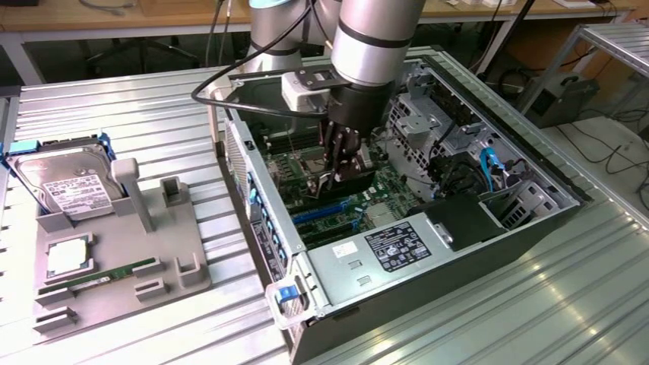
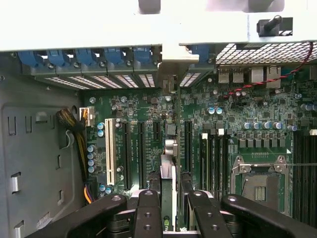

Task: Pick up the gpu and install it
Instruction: 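Insert the gpu into the slot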

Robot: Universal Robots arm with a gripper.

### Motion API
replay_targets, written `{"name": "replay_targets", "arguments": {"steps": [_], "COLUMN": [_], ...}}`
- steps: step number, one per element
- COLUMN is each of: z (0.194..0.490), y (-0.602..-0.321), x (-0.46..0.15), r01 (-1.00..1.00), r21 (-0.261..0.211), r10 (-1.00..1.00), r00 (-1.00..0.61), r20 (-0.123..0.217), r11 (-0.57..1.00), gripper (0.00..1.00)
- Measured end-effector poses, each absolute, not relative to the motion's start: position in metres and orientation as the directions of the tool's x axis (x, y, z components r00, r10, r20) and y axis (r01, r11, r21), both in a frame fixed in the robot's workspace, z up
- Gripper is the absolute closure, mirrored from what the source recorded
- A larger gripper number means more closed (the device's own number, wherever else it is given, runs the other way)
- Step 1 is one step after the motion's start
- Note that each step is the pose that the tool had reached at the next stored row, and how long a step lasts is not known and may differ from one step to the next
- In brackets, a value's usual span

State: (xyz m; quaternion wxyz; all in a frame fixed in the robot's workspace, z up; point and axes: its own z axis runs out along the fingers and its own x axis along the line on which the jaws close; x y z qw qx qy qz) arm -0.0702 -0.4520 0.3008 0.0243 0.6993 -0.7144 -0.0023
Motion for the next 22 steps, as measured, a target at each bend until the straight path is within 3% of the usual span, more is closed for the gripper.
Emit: {"name": "replay_targets", "arguments": {"steps": [22], "z": [0.278], "y": [-0.453], "x": [-0.071], "r01": [-0.999], "r21": [0.026], "r10": [-0.999], "r00": [-0.02], "r20": [0.031], "r11": [0.02], "gripper": [0.74]}}
